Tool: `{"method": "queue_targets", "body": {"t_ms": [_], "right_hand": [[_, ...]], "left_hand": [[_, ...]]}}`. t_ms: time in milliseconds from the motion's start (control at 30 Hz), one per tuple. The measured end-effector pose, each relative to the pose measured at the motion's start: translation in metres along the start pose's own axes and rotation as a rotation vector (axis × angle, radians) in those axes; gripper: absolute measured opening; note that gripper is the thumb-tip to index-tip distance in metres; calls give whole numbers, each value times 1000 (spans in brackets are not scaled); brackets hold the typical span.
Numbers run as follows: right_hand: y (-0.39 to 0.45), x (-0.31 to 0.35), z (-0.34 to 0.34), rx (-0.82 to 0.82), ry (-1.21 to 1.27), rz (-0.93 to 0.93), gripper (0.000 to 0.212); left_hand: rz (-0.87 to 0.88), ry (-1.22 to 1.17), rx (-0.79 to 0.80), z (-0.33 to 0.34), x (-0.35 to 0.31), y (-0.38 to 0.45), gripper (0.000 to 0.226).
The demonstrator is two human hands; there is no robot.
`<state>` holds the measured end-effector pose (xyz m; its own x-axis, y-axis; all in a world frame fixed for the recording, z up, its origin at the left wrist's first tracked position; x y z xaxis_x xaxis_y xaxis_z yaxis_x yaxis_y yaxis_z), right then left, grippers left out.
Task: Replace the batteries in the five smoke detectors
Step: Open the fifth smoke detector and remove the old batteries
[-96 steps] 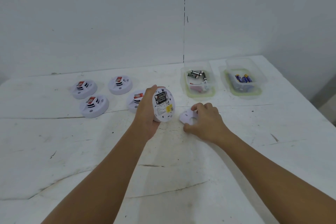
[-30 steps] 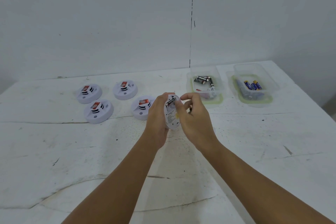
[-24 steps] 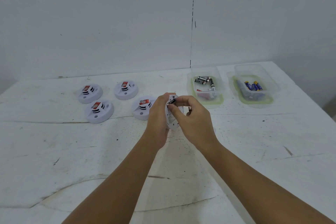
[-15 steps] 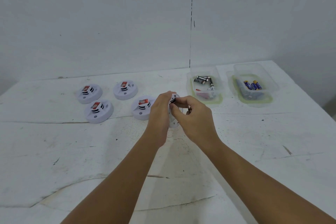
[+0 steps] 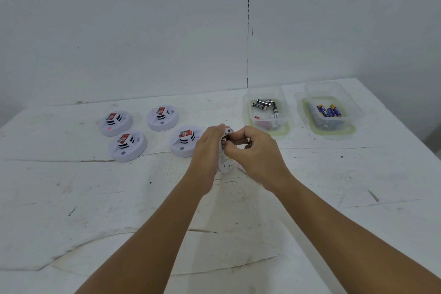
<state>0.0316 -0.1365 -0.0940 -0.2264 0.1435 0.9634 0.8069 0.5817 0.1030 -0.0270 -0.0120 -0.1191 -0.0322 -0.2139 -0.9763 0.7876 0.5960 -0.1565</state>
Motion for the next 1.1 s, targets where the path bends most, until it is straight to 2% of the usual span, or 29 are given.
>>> {"method": "queue_targets", "body": {"t_ms": [167, 400, 500, 667, 900, 1000, 1100], "right_hand": [[2, 1, 3, 32, 20, 20, 11], [1, 5, -4, 67, 325, 162, 18], [-2, 6, -9, 73, 326, 163, 21], [3, 6, -19, -12, 322, 193, 25], [24, 6, -60, -121, 316, 128, 18], [34, -2, -89, -196, 246, 88, 16], [48, -13, -129, -323, 105, 11, 18]], "left_hand": [[3, -32, -54, 1, 0, 2, 31], [-24, -30, -76, 8, 3, 4, 31], [-32, -67, -67, 10, 6, 5, 34], [-3, -52, -49, 25, -3, 9, 45], [57, -33, -8, 69, -24, 22, 40], [64, -22, 8, 89, -30, 29, 31], [49, -18, 21, 108, -37, 34, 32]]}}
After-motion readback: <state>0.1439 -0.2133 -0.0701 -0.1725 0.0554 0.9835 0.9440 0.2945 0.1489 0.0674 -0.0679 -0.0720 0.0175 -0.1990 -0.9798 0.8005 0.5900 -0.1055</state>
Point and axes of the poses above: each hand's wrist, its own y-axis towards the middle knuckle, its own z-axis out of the palm, x = y × z, the point moved 3 cm from there along y, towards the middle knuckle, and after that the axes turned 1 degree about z, right-handed, at the moved point
